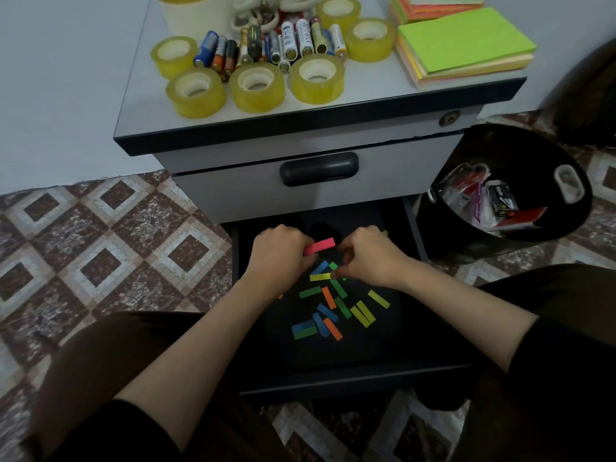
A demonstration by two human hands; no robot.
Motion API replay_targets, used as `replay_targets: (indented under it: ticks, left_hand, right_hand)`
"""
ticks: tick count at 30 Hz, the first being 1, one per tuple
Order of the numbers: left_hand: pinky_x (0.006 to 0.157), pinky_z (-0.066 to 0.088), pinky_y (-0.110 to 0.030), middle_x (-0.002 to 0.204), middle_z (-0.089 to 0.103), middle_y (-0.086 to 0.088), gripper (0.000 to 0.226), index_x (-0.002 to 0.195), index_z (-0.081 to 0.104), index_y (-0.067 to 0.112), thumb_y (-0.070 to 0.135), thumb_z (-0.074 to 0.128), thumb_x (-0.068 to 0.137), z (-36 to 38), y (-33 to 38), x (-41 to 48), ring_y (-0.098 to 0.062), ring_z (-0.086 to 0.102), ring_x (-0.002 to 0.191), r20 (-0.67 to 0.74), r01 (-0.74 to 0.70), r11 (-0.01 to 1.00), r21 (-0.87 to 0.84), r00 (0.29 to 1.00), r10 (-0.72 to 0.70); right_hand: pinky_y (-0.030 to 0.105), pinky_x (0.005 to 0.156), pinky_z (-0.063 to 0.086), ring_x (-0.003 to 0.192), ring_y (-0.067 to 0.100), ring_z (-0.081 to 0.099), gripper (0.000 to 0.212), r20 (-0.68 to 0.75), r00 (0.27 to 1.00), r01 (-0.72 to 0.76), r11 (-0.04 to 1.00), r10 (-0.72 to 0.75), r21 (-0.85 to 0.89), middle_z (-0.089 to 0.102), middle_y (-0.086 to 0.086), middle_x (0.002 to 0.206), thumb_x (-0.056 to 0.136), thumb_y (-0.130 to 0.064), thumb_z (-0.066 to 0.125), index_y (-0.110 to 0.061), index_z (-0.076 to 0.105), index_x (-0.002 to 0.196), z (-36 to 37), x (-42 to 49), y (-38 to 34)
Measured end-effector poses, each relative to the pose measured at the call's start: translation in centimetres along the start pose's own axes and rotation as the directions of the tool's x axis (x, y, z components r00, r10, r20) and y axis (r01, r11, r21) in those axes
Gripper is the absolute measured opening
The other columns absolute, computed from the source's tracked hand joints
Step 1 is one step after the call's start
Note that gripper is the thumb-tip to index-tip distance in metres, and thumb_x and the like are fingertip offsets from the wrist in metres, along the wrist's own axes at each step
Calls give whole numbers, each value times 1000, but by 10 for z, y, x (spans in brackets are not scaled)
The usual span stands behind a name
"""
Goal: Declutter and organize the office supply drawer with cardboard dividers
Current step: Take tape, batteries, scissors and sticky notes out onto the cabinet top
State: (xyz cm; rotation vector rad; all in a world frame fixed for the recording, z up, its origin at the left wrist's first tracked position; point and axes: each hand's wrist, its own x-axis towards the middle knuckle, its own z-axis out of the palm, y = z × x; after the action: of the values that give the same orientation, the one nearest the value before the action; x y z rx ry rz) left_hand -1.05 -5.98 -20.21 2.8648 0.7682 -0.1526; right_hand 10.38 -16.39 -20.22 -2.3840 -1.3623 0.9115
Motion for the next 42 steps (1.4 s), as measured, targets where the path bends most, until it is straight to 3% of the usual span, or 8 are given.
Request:
replay_targets:
  ticks: [4, 7, 10, 14, 24, 28, 35, 42]
  left_hand:
    - [68, 34, -23, 93, 61, 2, 25, 107, 66, 23, 35, 48, 94, 3, 0, 0, -13, 57, 87, 22, -2, 1000, 10, 1000, 2]
    - [73, 37, -24, 98, 62, 1, 27, 112, 64, 24, 36, 48, 94, 2, 1, 0, -14, 58, 91, 20, -12, 1000, -7, 1000, 13]
    - [73, 33, -24, 98, 62, 1, 28, 111, 65, 24, 38, 47, 94, -2, 3, -3, -15, 58, 94, 22, -42, 999, 7, 999, 42]
    - [71, 28, -24, 97, 64, 1, 32, 107, 68, 24, 43, 46, 93, -15, 7, -5, -16, 58, 94, 2, -85, 996, 5, 996, 85]
    - [88, 36, -30, 110, 59, -1, 33, 123, 58, 26, 38, 44, 95, -56, 27, -22, -17, 50, 107, -50, -194, 976, 95, 979, 200]
    - [77, 35, -27, 104, 60, -1, 30, 113, 63, 24, 41, 48, 93, -76, 40, -24, -17, 53, 100, -98, -181, 974, 133, 976, 195]
    - [80, 42, -34, 95, 63, -4, 28, 104, 68, 21, 38, 50, 90, -125, 70, -4, -23, 57, 97, -198, -222, 966, 135, 949, 246]
    - [99, 27, -19, 139, 41, 3, 54, 140, 40, 17, 40, 51, 92, -140, 75, 22, -12, 33, 129, -371, -268, 961, -71, 901, 224]
  right_hand:
    - [29, 76, 56, 84, 16, 64, 33, -7, 1000, 30, 999, -30, -14, 66, 5, 98, 81, -25, 71, -7, 64, 108, 10, -1, -3]
    - [27, 71, 53, 83, 17, 64, 30, -77, 996, 43, 992, -52, -121, 66, 5, 95, 84, -26, 68, -9, 65, 108, 4, -1, 0]
    - [32, 83, 53, 97, 20, 63, 42, -159, 968, 171, 974, -195, -149, 65, 7, 109, 86, -28, 66, -13, 59, 125, 0, -3, -2]
    - [38, 83, 52, 96, 21, 61, 28, -184, 937, 255, 943, -295, -215, 63, 5, 107, 90, -29, 60, -16, 67, 114, -4, -9, -10]
    - [34, 80, 50, 91, 21, 61, 24, -156, 943, 230, 913, -295, -337, 66, 5, 97, 92, -29, 55, -20, 68, 110, -40, -42, -21]
    - [36, 79, 49, 93, 24, 58, 24, -178, 940, 206, 902, -290, -380, 63, 8, 100, 92, -26, 54, -15, 68, 108, -60, -56, -25]
    - [34, 82, 43, 106, 26, 54, 28, -277, 910, 154, 871, -309, -467, 60, 6, 111, 92, -28, 52, -19, 66, 114, -126, -83, -23]
    - [29, 82, 39, 108, 26, 54, 29, -485, 851, 7, 927, -203, -374, 60, 6, 112, 86, -28, 63, -23, 68, 114, -213, -79, -3]
